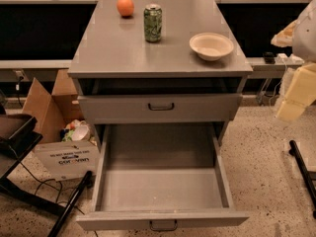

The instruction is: Close middle drawer

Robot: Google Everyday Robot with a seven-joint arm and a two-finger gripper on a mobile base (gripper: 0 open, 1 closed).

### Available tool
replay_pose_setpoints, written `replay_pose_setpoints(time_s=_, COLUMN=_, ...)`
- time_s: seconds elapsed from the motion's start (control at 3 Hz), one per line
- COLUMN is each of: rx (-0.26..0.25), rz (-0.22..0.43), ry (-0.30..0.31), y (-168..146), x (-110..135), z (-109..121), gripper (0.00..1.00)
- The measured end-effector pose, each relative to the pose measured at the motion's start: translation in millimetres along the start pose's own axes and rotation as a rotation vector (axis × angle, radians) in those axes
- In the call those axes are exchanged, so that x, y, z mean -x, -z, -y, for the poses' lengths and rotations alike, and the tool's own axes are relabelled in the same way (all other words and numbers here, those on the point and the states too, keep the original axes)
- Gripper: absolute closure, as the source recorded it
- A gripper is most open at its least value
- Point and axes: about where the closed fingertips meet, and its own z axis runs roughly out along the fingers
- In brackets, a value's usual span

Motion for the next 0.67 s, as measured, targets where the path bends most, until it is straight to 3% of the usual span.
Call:
replay_pose_setpoints(time_s=0.33, rx=0.0, rz=0.0, ry=0.0, y=0, x=0, z=0, gripper=0.0)
replay_pose_setpoints(time_s=0.67, rx=0.047, rz=-0.018, ry=0.011, y=-25, x=0, z=-13, gripper=0.0)
